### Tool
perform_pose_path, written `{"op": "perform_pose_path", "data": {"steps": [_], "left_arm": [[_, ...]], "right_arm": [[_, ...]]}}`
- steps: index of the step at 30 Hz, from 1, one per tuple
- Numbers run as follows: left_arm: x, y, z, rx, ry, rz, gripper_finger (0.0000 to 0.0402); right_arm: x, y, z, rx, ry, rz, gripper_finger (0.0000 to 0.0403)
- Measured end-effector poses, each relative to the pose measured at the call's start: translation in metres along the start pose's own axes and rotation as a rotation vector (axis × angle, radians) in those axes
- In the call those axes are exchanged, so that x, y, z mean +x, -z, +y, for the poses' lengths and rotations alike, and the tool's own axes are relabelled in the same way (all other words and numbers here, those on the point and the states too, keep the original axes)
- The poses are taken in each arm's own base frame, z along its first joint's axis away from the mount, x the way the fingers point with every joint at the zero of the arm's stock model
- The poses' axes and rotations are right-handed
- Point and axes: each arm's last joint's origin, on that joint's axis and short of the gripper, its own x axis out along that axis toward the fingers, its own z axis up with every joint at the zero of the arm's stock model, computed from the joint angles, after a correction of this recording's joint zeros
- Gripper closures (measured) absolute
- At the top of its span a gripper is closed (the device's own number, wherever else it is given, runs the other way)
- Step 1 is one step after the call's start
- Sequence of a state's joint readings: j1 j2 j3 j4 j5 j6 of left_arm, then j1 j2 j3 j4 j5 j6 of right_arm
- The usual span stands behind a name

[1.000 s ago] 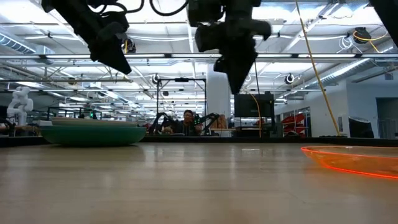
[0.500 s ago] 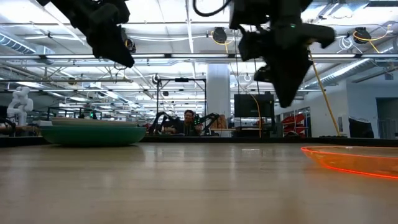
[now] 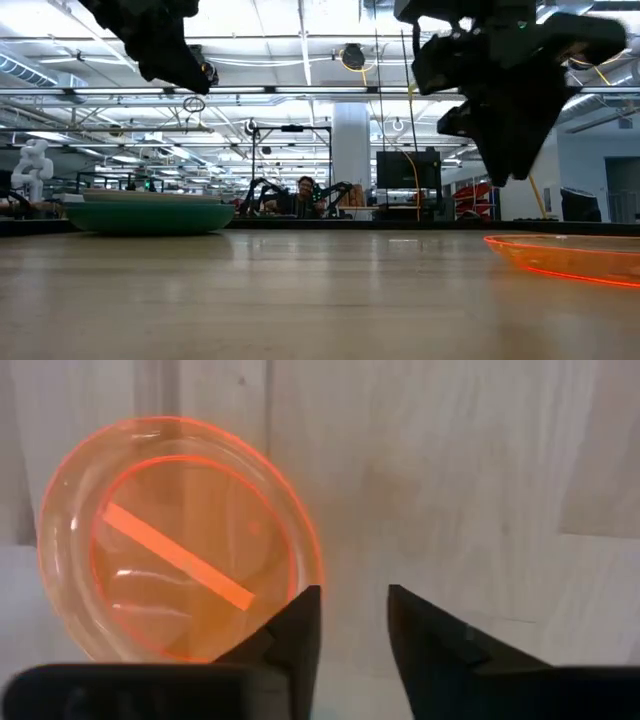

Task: Stack plastic plates
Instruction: Stack the orange plate on top of the blue plate

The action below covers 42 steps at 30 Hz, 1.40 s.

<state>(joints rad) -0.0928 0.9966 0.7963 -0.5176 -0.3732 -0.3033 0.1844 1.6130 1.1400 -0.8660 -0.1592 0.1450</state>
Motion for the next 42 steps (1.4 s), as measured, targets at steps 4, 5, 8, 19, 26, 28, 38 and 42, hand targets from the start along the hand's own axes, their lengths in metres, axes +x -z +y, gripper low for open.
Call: {"op": "perform_pose_path", "data": {"steps": [4,5,8,19,26,28,38,42], "left_arm": [[-0.002,0.001,-0.005,-0.012,0.01,-0.004,0.0289],[-0.003,0.002,-0.006,-0.015,0.008,-0.007,0.0289],[-0.004,0.003,-0.01,-0.01,0.003,-0.015,0.0289],[-0.008,0.005,-0.016,0.004,-0.02,-0.037,0.0289],[-0.008,0.004,-0.015,0.016,-0.038,-0.043,0.0289],[-0.008,0.004,-0.015,0.018,-0.038,-0.043,0.0289],[-0.008,0.003,-0.015,0.039,-0.062,-0.065,0.0289],[-0.008,0.002,-0.015,0.036,-0.079,-0.08,0.0289]], "right_arm": [[0.007,0.001,0.012,0.016,-0.002,0.024,0.0246],[0.009,0.002,0.015,0.023,-0.002,0.03,0.0241],[0.017,0.002,0.022,0.06,0.008,0.06,0.0235],[0.033,0.009,0.031,0.176,0.191,0.115,0.0247],[0.053,0.017,0.027,0.205,0.165,0.068,0.0248],[0.059,0.021,0.025,0.219,0.145,0.064,0.0248],[0.062,0.022,0.024,0.235,0.137,0.045,0.0249],[0.059,0.015,0.024,0.238,0.127,0.014,0.027]]}}
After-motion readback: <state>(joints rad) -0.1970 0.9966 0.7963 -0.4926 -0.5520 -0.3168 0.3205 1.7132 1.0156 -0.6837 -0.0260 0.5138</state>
